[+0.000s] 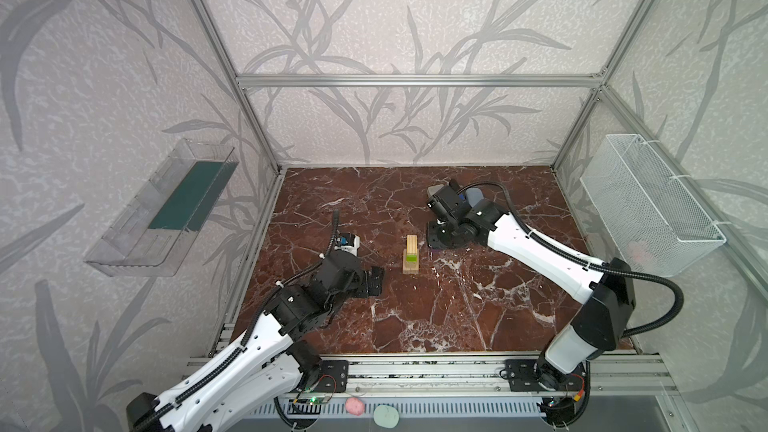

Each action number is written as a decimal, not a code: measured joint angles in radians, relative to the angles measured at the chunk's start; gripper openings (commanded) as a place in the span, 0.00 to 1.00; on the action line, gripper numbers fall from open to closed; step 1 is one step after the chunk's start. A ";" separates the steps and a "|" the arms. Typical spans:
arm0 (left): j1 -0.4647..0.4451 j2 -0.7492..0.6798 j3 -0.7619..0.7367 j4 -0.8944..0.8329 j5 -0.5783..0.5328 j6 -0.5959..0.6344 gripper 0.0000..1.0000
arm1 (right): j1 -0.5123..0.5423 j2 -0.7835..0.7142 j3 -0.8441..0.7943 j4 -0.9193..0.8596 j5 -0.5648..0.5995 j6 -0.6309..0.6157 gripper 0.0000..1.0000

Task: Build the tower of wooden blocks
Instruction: 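Lift the purple block and carry it over the stack with the right gripper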

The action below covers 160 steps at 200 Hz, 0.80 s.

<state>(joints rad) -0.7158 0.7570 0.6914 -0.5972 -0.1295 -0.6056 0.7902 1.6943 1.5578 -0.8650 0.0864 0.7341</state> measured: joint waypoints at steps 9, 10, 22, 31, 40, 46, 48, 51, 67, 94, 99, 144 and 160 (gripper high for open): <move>0.005 -0.003 -0.010 0.007 0.000 -0.006 1.00 | 0.008 0.026 0.024 -0.001 0.008 0.011 0.17; 0.005 -0.004 -0.012 0.008 0.001 -0.008 1.00 | 0.009 0.028 0.025 -0.001 0.010 0.012 0.17; 0.010 -0.012 -0.026 0.010 0.002 -0.018 1.00 | 0.018 0.060 0.048 -0.001 0.021 0.027 0.17; 0.012 -0.020 -0.036 0.011 0.002 -0.023 1.00 | 0.029 0.078 0.061 -0.004 0.030 0.036 0.17; 0.015 -0.029 -0.043 0.012 0.001 -0.026 1.00 | 0.042 0.098 0.079 -0.012 0.040 0.045 0.17; 0.017 -0.036 -0.045 0.012 0.001 -0.029 0.99 | 0.052 0.111 0.093 -0.018 0.047 0.050 0.16; 0.017 -0.038 -0.045 0.012 0.001 -0.031 0.99 | 0.056 0.116 0.098 -0.020 0.048 0.053 0.16; 0.017 -0.041 -0.046 0.012 0.001 -0.032 1.00 | 0.060 0.121 0.103 -0.023 0.051 0.056 0.16; 0.019 -0.058 -0.046 0.014 0.000 -0.041 0.99 | 0.078 0.145 0.135 -0.040 0.069 0.069 0.15; 0.023 -0.068 -0.047 0.014 -0.002 -0.052 0.99 | 0.099 0.183 0.195 -0.063 0.087 0.086 0.14; 0.023 -0.068 -0.047 0.014 -0.002 -0.053 0.99 | 0.101 0.189 0.201 -0.065 0.091 0.089 0.14; 0.026 -0.068 -0.047 0.013 -0.002 -0.062 0.99 | 0.112 0.254 0.285 -0.124 0.130 0.108 0.12; 0.026 -0.068 -0.047 0.013 -0.002 -0.066 1.00 | 0.115 0.276 0.306 -0.138 0.142 0.112 0.12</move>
<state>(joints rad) -0.6899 0.6888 0.6449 -0.5838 -0.1318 -0.6712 0.9054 1.9701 1.8641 -1.0031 0.2279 0.8463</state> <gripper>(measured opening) 0.995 0.322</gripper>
